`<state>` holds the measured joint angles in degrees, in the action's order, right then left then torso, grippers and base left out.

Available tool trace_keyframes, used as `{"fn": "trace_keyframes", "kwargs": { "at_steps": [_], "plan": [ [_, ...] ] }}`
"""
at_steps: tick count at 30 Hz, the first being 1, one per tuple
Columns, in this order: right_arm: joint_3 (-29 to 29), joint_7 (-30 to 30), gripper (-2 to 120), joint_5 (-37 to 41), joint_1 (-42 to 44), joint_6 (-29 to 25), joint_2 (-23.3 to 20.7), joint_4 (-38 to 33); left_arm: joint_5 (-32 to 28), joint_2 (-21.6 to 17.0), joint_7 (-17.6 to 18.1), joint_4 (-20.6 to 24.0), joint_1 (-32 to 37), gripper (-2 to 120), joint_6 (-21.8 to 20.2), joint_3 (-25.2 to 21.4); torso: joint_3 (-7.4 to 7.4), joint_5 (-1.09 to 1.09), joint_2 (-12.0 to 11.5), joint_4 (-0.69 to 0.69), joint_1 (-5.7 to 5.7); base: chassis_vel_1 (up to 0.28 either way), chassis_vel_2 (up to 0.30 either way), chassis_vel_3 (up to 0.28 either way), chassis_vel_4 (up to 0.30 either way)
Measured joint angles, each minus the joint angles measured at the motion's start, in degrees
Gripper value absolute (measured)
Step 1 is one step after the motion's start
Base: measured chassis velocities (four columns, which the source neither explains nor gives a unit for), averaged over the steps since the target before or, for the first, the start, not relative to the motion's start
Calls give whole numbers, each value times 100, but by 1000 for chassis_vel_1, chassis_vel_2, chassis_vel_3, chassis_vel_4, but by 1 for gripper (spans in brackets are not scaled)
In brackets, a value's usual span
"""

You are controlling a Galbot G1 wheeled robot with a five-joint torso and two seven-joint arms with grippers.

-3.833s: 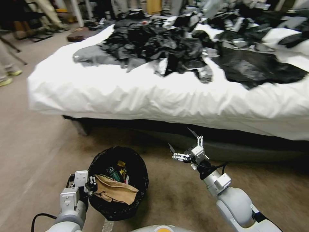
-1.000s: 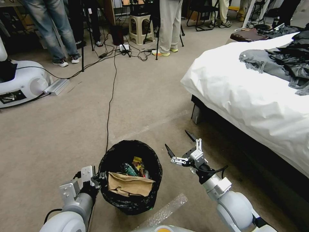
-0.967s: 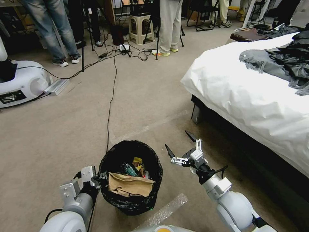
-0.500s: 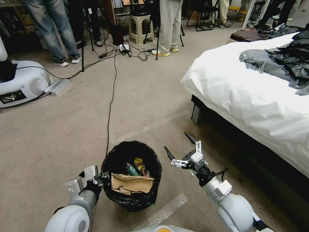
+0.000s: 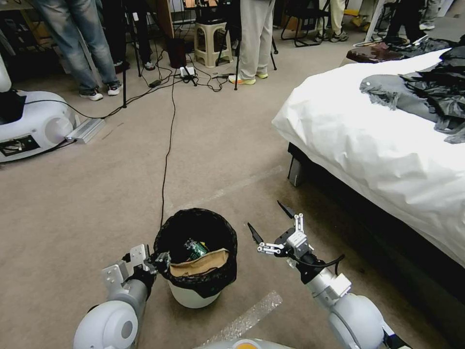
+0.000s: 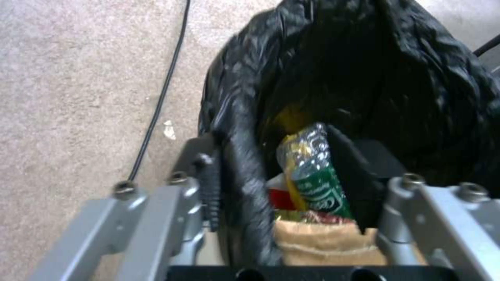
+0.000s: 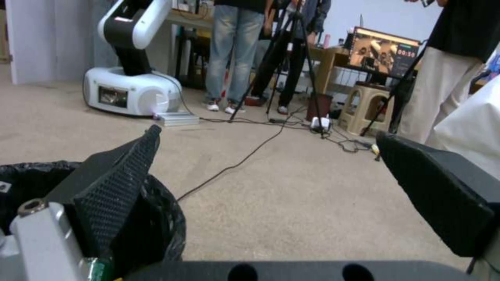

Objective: Pick up the trash bin, then pick up the garbage from the floor and place it into the trash bin.

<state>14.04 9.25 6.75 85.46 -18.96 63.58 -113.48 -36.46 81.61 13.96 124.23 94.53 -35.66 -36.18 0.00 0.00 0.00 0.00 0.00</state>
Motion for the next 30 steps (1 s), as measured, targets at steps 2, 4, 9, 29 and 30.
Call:
{"fn": "trace_keyframes", "kwargs": {
  "at_steps": [2,4,9,29,30],
  "plan": [
    [-3,12,100,-12,9,-4,13,4,-27,-4,-9,13,-2,61,13,-17,0,0,0,0,0,0,0,0,0],
    [-6,15,100,-15,11,-4,15,7,-40,-5,-14,33,-2,64,19,-25,0,0,0,0,0,0,0,0,0],
    [-12,23,100,-20,12,-4,9,8,-69,-14,-31,135,12,81,48,-59,0,0,0,0,0,0,0,0,0],
    [-198,-1571,100,56,-8,667,449,-399,2540,17,-705,645,880,100,2051,-252,0,-1,0,0,0,0,0,0,0],
    [-198,-1571,100,56,-8,667,449,-399,2540,17,-705,645,880,100,2051,-252,0,-1,0,0,0,0,0,0,0]
  ]
}}
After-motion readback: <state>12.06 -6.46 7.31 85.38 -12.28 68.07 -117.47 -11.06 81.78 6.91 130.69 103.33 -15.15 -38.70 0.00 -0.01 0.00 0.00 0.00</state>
